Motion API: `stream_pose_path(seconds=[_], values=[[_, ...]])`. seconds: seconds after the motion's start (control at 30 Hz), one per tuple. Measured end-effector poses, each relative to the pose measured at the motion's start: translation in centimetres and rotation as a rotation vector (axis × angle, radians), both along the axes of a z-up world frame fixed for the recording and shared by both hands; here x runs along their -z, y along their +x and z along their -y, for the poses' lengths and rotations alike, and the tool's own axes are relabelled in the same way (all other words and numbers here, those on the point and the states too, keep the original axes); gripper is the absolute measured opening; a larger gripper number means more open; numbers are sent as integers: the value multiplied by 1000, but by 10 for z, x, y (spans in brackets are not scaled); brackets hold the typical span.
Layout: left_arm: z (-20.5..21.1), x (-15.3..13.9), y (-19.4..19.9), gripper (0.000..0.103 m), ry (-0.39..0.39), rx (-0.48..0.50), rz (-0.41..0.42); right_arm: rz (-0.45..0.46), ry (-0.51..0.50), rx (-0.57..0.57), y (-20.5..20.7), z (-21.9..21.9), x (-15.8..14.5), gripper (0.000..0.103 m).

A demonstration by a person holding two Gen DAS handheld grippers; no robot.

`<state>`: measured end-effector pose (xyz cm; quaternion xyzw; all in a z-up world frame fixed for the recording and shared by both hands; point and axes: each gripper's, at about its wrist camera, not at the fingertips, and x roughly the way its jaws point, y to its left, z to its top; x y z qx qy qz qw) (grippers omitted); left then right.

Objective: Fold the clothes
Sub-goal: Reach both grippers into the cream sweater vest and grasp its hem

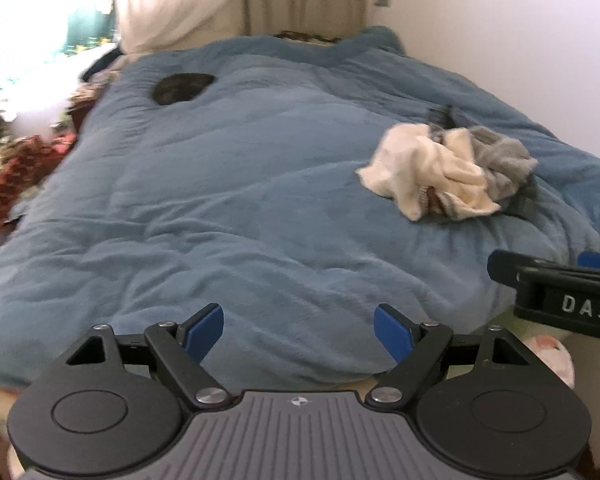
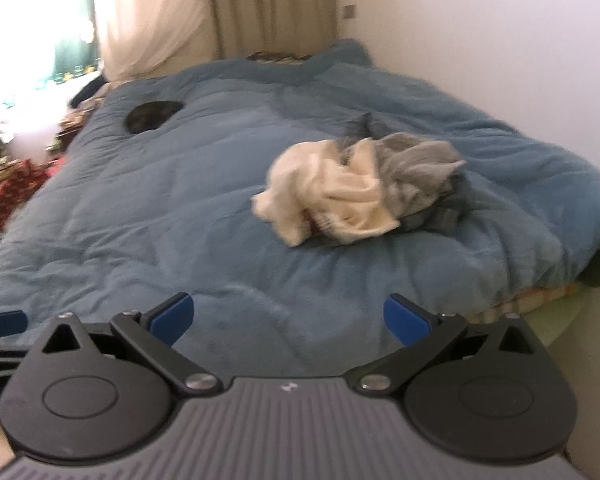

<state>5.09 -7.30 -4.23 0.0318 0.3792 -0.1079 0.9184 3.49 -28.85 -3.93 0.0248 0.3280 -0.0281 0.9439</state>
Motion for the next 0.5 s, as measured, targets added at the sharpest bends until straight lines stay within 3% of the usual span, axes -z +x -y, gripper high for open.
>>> stream_pose_path(seconds=[0.2, 0.33, 0.5], values=[[19, 20, 36, 76, -26, 59, 11, 27, -107, 32, 24, 22, 25, 102], [32, 35, 65, 69, -55, 86, 31, 7, -90, 22, 44, 41, 43, 102], [52, 52, 106, 69, -89, 104, 10, 17, -171, -8, 72, 48, 63, 102]])
